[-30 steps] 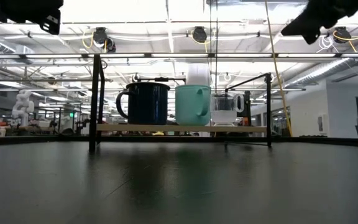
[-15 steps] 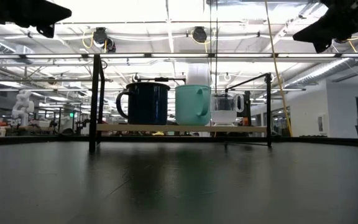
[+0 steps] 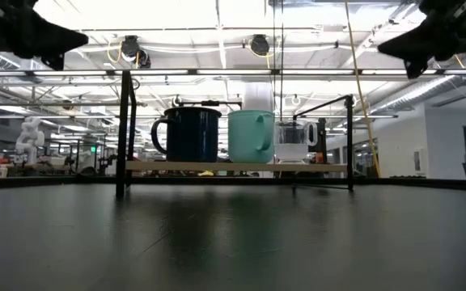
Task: Stack small to large cups/mugs on shelf
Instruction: Return to Home Position
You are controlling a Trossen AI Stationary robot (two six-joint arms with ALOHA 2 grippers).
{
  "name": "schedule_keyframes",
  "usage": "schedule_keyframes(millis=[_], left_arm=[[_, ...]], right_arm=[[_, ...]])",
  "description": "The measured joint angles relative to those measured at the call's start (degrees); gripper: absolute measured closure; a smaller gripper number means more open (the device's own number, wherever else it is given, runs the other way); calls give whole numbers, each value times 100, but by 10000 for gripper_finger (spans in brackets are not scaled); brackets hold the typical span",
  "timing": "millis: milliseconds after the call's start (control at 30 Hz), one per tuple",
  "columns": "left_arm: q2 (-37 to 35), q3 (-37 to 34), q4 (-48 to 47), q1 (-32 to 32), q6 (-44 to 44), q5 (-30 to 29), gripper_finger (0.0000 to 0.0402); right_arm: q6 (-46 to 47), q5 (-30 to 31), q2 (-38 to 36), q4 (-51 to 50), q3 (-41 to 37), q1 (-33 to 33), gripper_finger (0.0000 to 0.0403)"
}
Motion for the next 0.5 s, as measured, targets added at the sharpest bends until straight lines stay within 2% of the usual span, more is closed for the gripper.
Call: schedule_keyframes(millis=[200,500], left_arm=[[-182,-149,-19,0,-17,48,401],[-185,-229,-246,-2,-76,135,401]], right_arm=[[71,-342,0,1163,-796,0,403],[-198,-431,-4,1527,-1190,0,403]])
